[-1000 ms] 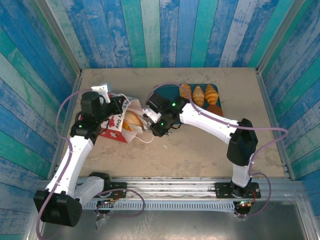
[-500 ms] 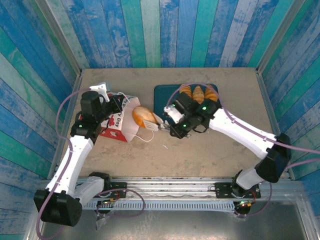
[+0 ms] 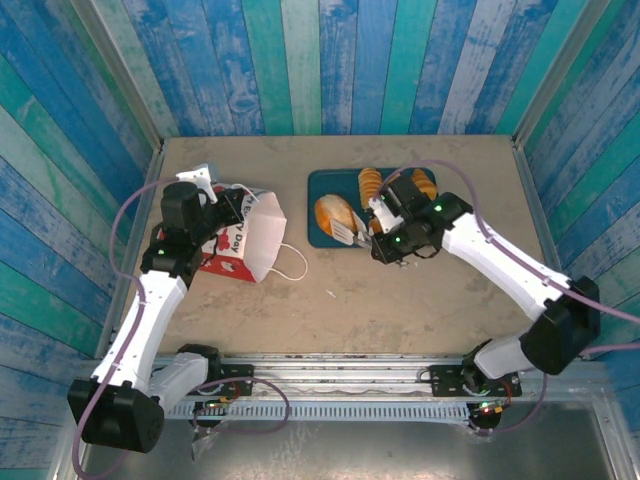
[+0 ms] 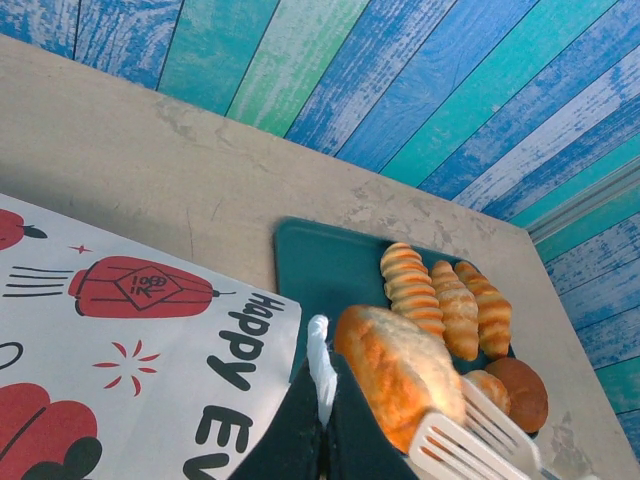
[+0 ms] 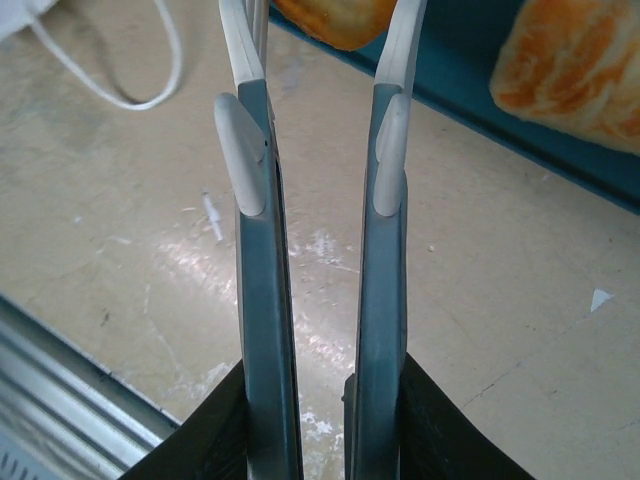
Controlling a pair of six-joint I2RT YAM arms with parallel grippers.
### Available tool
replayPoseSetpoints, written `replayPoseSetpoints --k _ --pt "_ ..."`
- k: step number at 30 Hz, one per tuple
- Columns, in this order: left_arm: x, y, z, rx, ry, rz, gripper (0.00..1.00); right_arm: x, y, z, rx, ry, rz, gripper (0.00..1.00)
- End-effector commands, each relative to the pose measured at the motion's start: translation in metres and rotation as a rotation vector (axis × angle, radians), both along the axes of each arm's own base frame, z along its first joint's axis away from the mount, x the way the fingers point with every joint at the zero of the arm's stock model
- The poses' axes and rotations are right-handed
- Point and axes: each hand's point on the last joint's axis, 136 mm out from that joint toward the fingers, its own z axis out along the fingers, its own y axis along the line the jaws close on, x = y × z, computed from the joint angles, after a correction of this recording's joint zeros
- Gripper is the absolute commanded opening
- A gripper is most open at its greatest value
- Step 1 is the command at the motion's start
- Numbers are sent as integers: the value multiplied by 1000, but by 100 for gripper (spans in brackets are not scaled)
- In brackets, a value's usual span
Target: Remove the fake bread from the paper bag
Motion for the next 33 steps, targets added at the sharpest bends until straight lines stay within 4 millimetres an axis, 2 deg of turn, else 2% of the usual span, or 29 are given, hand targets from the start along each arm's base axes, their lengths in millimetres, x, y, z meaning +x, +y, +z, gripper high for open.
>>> replayPoseSetpoints --k 1,6,9,13,18,22,28,33 --pt "2 2 15 5 -39 10 0 22 15 -1 42 -18 -76 32" --pt "-1 3 19 11 -55 14 0 33 21 -12 33 -1 -123 34" --pt "-2 4 22 19 -64 12 0 27 31 -13 72 42 -77 38" --pt "-1 4 21 26 -64 13 0 18 36 -2 120 49 -25 42" --pt "1 1 20 21 -64 1 0 16 20 8 48 6 23 43" --pt "1 1 23 22 -72 -4 0 27 8 17 -53 -75 102 43" --pt "-2 2 24 25 -77 -2 0 55 7 23 -177 -140 190 44" --pt "-7 4 32 26 -106 9 0 70 23 19 -170 -113 204 46"
